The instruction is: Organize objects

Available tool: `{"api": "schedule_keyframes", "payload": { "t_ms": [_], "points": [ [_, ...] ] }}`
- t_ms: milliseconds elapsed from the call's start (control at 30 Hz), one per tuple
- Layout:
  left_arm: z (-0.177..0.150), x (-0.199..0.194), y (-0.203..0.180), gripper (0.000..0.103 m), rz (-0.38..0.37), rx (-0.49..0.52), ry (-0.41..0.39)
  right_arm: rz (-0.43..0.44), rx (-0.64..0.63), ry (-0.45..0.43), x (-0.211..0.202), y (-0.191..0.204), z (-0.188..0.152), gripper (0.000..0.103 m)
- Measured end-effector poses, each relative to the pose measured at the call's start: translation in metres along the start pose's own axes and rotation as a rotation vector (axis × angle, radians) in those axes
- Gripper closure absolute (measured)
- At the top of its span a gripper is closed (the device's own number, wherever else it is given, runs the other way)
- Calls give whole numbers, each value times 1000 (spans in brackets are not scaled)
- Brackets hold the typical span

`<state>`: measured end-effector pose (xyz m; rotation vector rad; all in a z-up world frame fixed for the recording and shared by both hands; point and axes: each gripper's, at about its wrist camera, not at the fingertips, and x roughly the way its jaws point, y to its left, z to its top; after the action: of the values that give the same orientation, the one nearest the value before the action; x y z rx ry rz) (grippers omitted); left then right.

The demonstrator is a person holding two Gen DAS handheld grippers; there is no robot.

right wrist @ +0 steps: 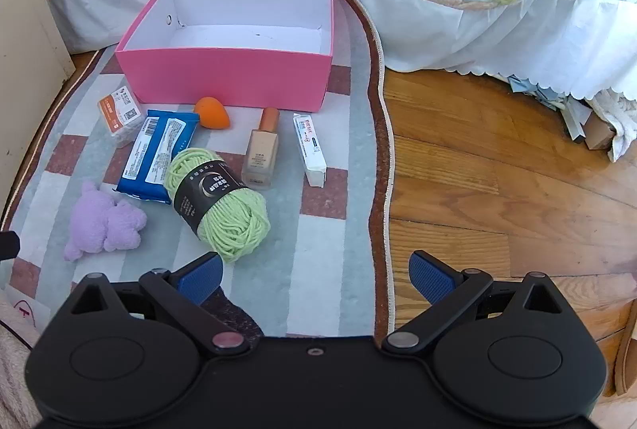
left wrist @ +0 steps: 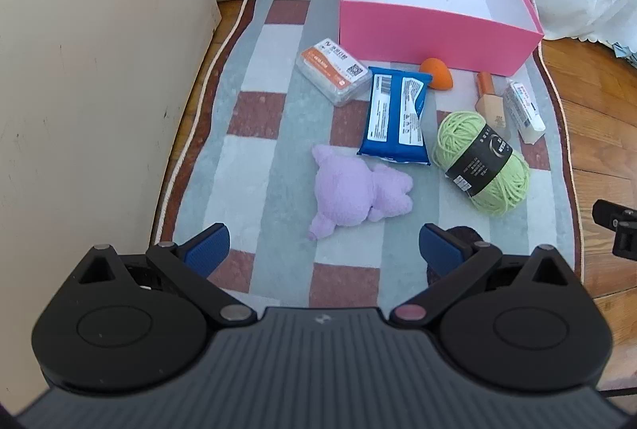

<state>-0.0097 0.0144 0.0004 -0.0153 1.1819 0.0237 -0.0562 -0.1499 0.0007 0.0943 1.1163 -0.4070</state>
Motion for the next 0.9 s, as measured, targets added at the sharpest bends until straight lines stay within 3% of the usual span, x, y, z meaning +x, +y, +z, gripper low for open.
{"api": "schedule_keyframes", "payload": {
  "t_ms": [900],
  "points": [
    [-2,10,1,0,20,-4,41,7,0,21,5,-2,-4,2]
  ]
}}
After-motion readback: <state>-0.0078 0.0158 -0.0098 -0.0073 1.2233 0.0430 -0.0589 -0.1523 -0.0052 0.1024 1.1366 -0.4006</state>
